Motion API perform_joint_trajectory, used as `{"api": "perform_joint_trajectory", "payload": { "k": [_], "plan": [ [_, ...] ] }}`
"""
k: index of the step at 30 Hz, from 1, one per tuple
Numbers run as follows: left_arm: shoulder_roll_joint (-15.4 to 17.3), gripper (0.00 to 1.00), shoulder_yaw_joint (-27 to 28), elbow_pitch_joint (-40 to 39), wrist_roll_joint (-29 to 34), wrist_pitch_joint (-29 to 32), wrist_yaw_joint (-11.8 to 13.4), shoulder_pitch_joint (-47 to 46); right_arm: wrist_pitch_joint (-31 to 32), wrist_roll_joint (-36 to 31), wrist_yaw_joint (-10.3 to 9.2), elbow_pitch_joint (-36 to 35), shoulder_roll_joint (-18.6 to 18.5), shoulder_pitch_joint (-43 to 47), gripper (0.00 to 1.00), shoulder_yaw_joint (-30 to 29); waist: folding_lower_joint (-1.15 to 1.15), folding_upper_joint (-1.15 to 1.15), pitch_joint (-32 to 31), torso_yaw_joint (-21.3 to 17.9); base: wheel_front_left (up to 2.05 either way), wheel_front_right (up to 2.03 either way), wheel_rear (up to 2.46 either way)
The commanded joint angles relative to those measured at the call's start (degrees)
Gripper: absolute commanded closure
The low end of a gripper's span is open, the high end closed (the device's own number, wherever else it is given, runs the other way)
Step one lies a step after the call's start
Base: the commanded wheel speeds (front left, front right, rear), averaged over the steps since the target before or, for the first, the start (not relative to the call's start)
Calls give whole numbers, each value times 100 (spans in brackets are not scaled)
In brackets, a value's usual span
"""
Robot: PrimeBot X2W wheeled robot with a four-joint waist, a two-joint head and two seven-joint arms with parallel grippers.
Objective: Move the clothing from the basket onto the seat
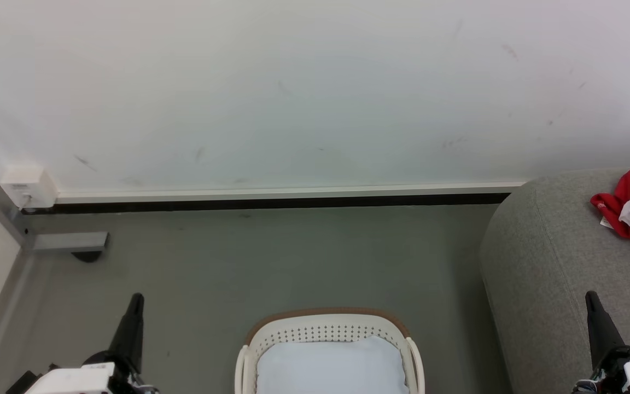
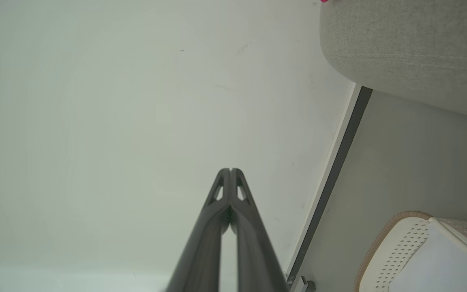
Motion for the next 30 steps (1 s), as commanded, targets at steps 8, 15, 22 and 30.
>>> {"api": "perform_joint_trajectory", "payload": {
  "k": [8,15,22,30],
  "plan": [
    [42,100,13,-20,-76,23,-23,-50,24,9,-12,-22,-40,-67,100,-23,0,0,0,0,0,0,0],
    [42,100,13,-20,-76,23,-23,-50,24,9,-12,-22,-40,-67,100,-23,0,0,0,0,0,0,0],
    [42,100,13,-20,-76,23,-23,-50,24,9,-12,-22,-40,-67,100,-23,0,0,0,0,0,0,0],
    [42,100,13,-20,-76,23,-23,-50,24,9,-12,-22,-40,-67,100,-22,0,0,0,0,0,0,0]
  ]
}}
